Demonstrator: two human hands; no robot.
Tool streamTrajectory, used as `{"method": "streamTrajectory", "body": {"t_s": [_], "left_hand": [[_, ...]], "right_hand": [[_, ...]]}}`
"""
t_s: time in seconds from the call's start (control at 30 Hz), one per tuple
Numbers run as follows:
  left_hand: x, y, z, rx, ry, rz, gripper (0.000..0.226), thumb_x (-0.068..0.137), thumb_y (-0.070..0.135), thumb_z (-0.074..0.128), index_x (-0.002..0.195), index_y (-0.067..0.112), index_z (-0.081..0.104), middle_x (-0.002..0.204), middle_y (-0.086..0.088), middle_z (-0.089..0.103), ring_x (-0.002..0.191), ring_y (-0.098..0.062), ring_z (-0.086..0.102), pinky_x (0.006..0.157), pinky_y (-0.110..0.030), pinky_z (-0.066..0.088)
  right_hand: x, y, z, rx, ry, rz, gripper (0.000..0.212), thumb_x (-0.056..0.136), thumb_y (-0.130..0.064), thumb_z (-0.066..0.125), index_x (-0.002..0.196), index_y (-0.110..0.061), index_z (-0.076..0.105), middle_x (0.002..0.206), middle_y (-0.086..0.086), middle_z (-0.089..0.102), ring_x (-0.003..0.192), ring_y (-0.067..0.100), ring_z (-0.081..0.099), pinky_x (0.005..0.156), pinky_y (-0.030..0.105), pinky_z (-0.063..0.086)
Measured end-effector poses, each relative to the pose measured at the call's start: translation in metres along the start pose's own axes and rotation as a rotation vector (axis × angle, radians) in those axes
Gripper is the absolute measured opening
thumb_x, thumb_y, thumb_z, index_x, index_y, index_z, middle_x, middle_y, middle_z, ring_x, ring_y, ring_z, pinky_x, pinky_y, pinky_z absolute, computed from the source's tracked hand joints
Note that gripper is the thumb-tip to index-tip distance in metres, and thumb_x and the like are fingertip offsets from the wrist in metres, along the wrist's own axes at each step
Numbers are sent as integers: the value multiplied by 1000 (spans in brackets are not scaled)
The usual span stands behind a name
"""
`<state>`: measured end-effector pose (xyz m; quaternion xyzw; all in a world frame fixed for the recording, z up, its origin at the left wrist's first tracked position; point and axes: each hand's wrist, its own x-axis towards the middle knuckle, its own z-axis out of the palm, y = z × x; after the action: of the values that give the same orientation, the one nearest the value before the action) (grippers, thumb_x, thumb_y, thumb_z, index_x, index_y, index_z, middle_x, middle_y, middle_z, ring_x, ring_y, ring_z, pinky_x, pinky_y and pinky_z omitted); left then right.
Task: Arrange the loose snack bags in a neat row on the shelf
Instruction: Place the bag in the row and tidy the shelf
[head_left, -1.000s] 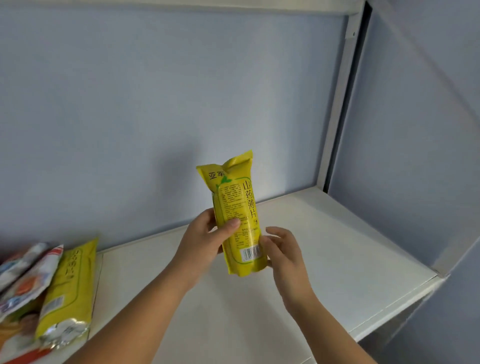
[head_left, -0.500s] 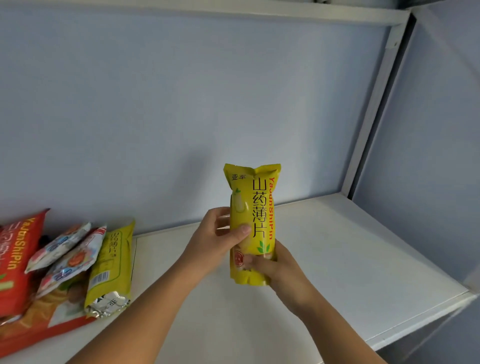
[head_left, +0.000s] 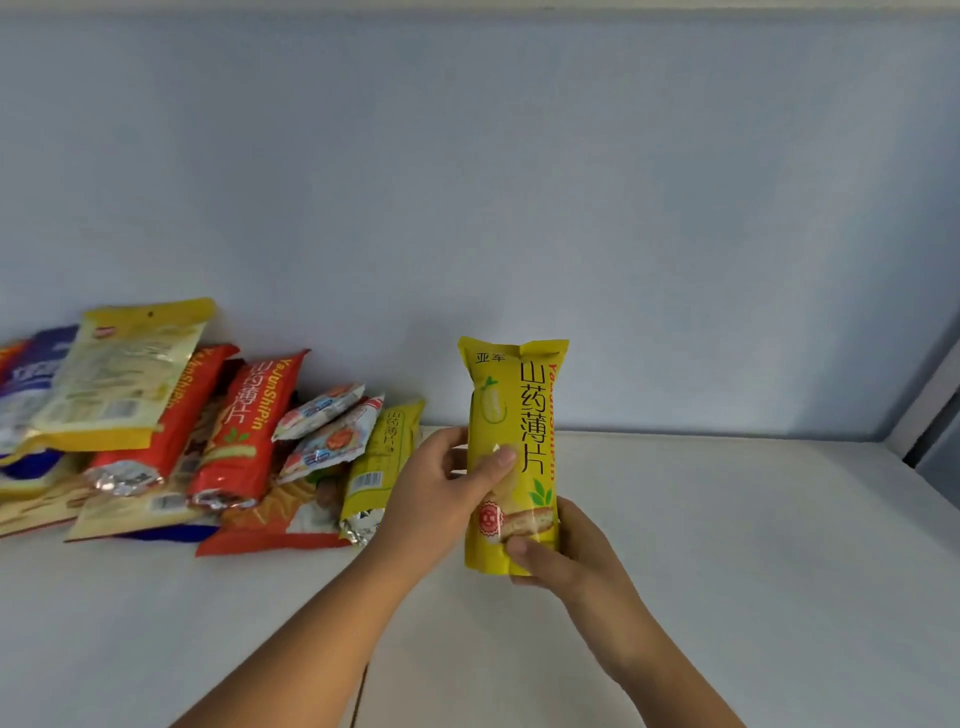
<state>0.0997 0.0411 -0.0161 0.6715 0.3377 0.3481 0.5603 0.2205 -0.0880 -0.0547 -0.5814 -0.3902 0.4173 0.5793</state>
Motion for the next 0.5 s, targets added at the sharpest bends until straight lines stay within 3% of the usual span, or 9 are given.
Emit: {"method": "streamTrajectory", "body": {"t_s": [0.1, 0.23, 0.3, 0.37, 0.5], "left_hand": [[-16, -5, -39, -11, 33, -40, 62, 72, 57, 80, 119, 18, 68, 106, -2, 79, 98, -20, 76, 89, -45, 60], [-40, -9, -85, -40, 131, -45, 23, 90, 21, 69, 112, 14, 69, 99, 0, 81, 91, -13, 77, 74, -24, 60], [-49, -12, -105, -39, 164, -43, 22, 93, 15, 66, 114, 11, 68, 101, -1, 80, 92, -13, 77, 71, -22, 60], [-56, -13, -123, -55, 174, -43, 29, 90, 22, 69, 118, 13, 68, 104, 0, 80, 96, -12, 76, 75, -23, 60], [-70, -21, -168, 9, 157, -55, 61, 75, 52, 79, 129, 28, 63, 117, 7, 76, 109, -11, 72, 95, -40, 58]], "right_hand": [[10, 4, 31, 4, -80, 5, 69, 62, -51, 74, 123, -21, 65, 112, -3, 79, 101, 19, 75, 89, 43, 61], [17, 11, 75, 42, -155, 15, 72, 59, -53, 74, 122, -19, 65, 109, -2, 79, 100, 20, 75, 82, 37, 62], [18, 12, 97, 78, -165, 20, 78, 57, -54, 76, 125, -20, 62, 110, -2, 79, 99, 18, 75, 78, 33, 61], [19, 9, 117, 97, -172, 11, 81, 55, -54, 77, 127, -22, 59, 110, -1, 79, 97, 17, 76, 74, 30, 60], [23, -1, 168, 104, -156, -29, 77, 54, -54, 77, 124, -24, 62, 108, 0, 79, 97, 19, 76, 72, 31, 60]]}}
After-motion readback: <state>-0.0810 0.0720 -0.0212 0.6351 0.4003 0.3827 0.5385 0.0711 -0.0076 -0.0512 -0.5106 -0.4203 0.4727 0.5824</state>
